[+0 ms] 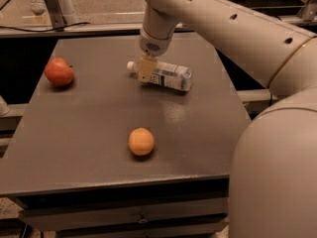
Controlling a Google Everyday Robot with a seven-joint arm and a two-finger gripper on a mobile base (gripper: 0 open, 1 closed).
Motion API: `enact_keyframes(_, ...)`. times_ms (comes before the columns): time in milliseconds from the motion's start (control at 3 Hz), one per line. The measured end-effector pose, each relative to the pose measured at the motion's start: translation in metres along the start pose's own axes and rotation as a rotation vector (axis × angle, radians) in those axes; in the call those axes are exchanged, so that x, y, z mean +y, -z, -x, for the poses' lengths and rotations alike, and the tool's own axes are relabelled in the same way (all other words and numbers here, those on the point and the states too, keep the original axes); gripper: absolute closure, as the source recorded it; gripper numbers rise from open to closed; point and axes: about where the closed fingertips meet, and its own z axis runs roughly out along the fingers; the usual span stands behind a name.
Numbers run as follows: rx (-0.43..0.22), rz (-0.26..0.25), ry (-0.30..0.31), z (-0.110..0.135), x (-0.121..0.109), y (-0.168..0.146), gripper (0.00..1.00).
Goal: Place blue plastic bottle upright
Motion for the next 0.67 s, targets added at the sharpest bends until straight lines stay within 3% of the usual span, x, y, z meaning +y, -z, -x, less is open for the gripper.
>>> enact_keyframes(667,0.024,0.012,-0.006,-0.0137,0.0018,-0.0008,0.88)
